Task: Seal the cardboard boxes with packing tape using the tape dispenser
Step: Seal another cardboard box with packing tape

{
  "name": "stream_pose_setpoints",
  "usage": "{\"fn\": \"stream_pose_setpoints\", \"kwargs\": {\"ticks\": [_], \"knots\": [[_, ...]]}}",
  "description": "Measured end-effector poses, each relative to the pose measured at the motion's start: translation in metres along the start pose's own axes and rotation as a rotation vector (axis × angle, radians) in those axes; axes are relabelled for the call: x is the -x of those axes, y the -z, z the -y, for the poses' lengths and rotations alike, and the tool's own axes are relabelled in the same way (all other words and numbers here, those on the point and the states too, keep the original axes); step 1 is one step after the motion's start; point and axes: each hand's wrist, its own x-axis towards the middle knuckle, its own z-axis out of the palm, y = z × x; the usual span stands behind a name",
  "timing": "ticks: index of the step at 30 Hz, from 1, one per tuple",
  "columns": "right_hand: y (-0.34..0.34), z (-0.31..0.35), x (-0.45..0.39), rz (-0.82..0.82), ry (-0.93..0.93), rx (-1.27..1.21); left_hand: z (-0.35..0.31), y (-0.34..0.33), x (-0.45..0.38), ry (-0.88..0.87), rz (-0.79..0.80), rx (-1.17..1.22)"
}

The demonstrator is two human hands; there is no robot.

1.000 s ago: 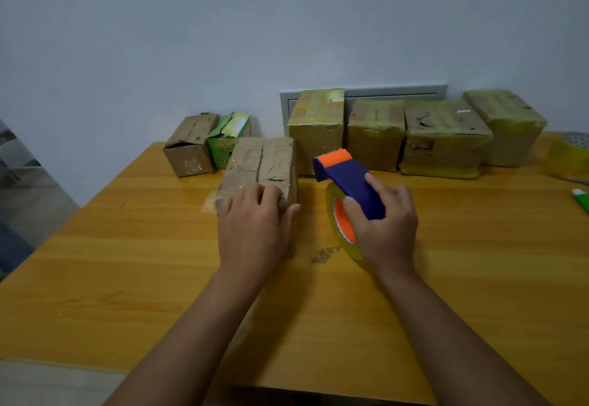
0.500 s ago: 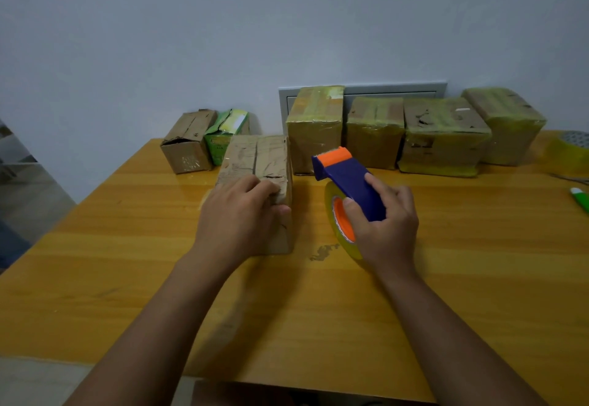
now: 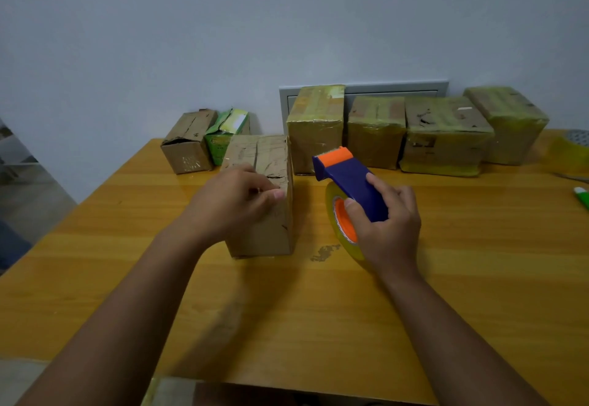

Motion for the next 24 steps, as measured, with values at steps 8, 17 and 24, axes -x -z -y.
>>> {"fn": "stream_pose_setpoints", "kwargs": {"ticks": [8, 17, 24], "knots": [[0.0, 0.001, 0.0, 0.006, -0.003, 0.009, 0.004, -0.018, 0.002, -0.046, -0.185, -0.137], [-0.001, 0.0, 0.0, 0.001, -0.008, 0.017, 0.002, -0.034, 0.012, -0.122, -0.355, -0.275], [0.0, -0.001, 0.0, -0.002, -0.021, 0.013, 0.006, -0.028, 0.014, -0.095, -0.332, -0.152]]}}
